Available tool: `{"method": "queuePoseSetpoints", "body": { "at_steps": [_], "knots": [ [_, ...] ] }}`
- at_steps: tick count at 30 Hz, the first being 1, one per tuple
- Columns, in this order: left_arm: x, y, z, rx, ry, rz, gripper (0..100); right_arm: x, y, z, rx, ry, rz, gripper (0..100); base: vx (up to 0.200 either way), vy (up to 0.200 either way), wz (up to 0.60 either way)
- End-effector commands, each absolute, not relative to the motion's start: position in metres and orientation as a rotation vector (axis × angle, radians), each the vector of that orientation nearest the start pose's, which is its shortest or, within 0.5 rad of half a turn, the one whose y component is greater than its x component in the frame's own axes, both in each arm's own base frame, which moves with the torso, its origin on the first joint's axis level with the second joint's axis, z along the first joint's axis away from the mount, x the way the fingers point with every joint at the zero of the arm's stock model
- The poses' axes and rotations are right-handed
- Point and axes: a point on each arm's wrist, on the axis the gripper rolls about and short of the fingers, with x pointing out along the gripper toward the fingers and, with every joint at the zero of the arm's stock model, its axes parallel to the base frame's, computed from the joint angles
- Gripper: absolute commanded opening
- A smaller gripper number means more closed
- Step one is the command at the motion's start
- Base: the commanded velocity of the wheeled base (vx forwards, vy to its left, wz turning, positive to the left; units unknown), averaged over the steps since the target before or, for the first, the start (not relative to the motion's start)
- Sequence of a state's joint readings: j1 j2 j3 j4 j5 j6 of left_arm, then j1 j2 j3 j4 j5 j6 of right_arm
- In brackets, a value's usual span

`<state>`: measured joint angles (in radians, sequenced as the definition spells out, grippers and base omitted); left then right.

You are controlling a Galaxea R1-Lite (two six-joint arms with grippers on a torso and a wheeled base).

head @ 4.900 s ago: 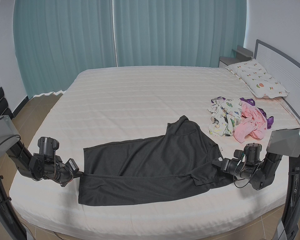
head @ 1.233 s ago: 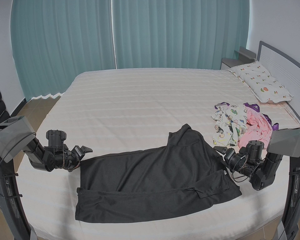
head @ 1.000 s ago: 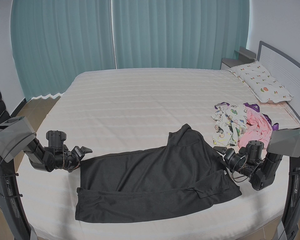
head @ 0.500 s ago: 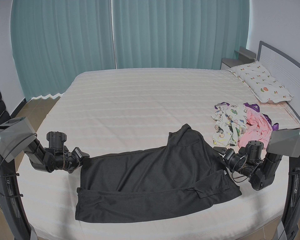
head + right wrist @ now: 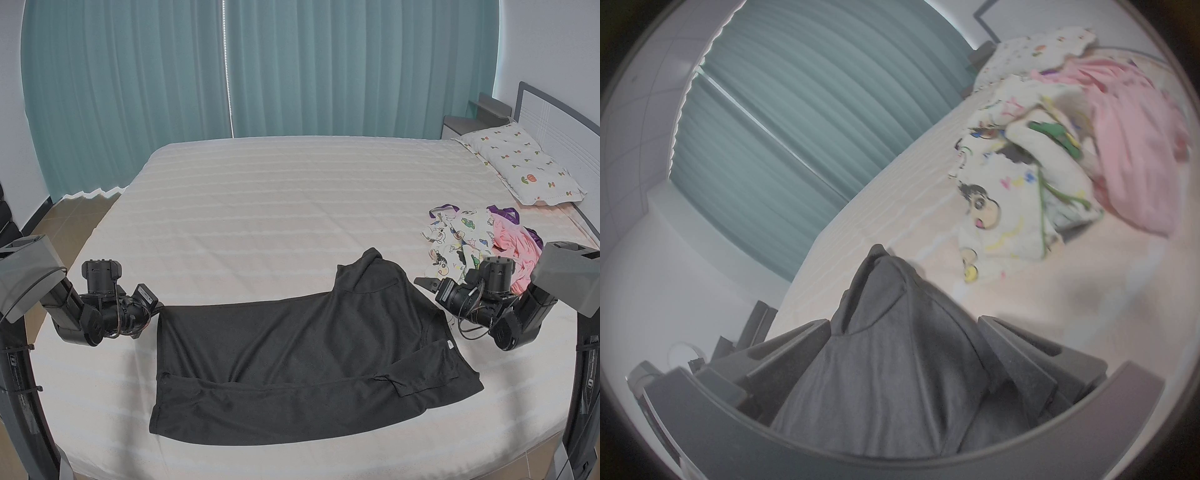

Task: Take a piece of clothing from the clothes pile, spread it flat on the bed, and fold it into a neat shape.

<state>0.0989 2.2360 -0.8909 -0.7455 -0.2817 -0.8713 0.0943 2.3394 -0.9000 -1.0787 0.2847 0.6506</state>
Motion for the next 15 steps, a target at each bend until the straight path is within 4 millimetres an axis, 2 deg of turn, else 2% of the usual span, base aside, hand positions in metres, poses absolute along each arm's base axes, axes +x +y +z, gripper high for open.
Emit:
{"method": "queuePoseSetpoints", "body": {
  "at_steps": [1,6,9,15],
  "knots": [
    [0.373,0.033,0.023,-0.975,0.624,0.091,0,0.436,0.051,0.028,0.553,0.441,0.28,100,0.0,0.0,0.0],
    [0.37,0.031,0.021,-0.976,0.639,0.093,0,0.462,0.061,0.035,0.458,0.479,0.3,100,0.0,0.0,0.0],
    [0.369,0.032,0.02,-0.978,0.643,0.097,0,0.477,0.07,0.023,0.366,0.519,0.319,100,0.0,0.0,0.0],
    [0.367,0.031,0.019,-0.977,0.65,0.097,0,0.493,0.086,0.01,0.307,0.519,0.355,100,0.0,0.0,0.0]
  ]
}}
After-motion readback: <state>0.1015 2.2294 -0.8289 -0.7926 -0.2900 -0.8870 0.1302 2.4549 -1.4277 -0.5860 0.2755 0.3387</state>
